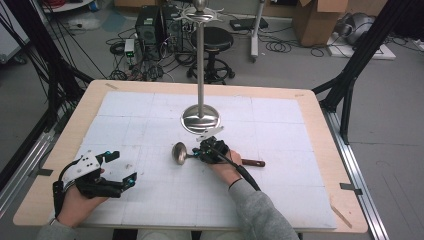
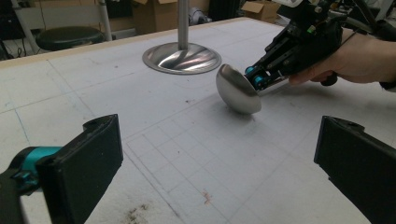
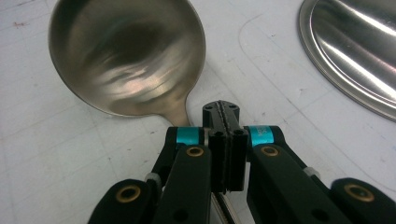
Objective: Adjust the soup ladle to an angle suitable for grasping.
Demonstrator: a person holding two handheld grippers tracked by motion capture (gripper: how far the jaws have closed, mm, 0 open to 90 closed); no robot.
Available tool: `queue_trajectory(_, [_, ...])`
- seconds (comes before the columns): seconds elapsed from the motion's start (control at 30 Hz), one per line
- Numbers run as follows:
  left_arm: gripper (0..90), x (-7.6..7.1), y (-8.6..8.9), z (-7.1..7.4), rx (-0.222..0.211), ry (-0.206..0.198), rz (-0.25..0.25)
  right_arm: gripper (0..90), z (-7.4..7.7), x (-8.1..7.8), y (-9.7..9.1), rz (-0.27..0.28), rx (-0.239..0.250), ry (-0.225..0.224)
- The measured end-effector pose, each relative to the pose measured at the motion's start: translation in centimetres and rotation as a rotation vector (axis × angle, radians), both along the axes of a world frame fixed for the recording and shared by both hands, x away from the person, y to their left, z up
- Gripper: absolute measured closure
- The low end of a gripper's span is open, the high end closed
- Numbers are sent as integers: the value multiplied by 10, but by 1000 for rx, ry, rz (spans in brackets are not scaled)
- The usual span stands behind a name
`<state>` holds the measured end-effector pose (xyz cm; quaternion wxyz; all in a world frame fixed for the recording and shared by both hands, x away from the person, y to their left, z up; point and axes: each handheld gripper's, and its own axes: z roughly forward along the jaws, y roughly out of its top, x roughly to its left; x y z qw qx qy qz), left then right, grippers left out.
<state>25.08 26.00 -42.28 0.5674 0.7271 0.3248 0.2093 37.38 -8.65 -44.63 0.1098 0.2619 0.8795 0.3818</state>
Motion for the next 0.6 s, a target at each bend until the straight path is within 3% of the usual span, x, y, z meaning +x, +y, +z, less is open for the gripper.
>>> queue_trajectory(0.43, [17,0,-2,1,-7,1,-24,900,-1,-13,-4,1,18,23])
queue_trajectory(0.6, [17,1,-2,1,-8,2,-29,900,0,-24,-7,29,13,31])
